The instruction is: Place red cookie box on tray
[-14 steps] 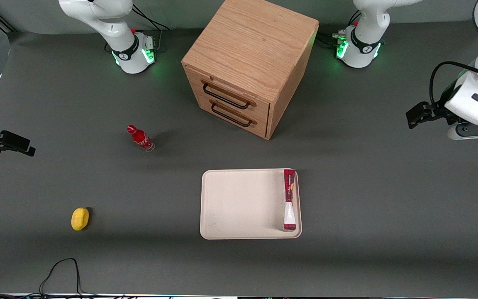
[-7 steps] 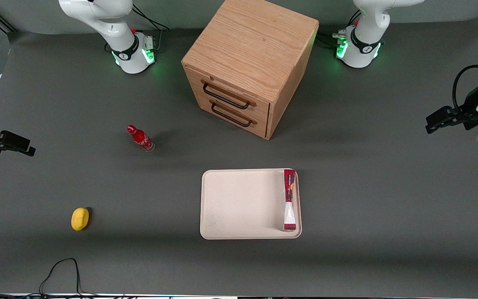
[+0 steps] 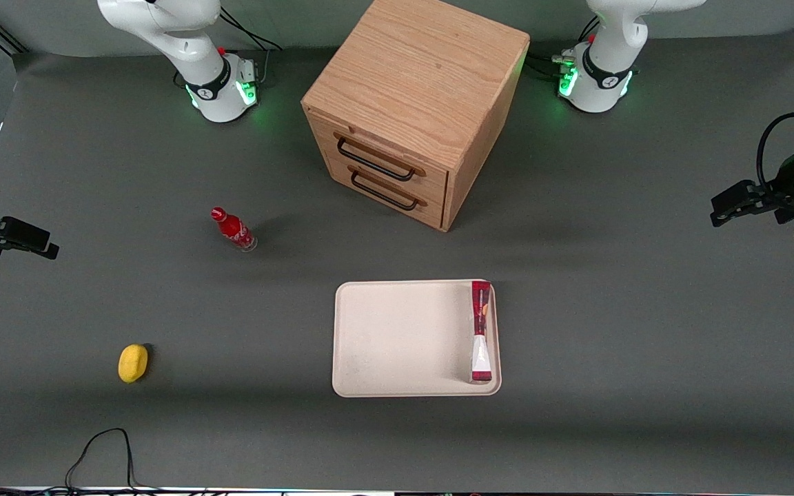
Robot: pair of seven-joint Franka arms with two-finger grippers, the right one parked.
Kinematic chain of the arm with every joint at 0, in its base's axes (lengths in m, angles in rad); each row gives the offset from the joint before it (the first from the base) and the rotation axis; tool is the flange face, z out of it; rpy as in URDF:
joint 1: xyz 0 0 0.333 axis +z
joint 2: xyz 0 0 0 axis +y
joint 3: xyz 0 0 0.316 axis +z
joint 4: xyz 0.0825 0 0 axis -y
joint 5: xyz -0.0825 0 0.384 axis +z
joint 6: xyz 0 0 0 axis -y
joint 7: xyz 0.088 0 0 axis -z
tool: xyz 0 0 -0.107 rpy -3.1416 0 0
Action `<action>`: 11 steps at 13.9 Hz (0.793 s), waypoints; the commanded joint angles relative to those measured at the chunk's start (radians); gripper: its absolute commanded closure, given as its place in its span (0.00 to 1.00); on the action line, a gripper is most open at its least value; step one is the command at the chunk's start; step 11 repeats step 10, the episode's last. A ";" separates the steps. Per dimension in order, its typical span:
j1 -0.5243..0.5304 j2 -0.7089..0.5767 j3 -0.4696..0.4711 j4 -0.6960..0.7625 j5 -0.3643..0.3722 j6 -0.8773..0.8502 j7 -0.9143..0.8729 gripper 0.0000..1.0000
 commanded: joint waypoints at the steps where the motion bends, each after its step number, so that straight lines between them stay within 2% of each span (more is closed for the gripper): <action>1: -0.015 -0.008 0.013 0.017 -0.013 -0.026 0.029 0.00; 11: -0.017 -0.011 0.012 0.019 -0.030 -0.067 0.034 0.00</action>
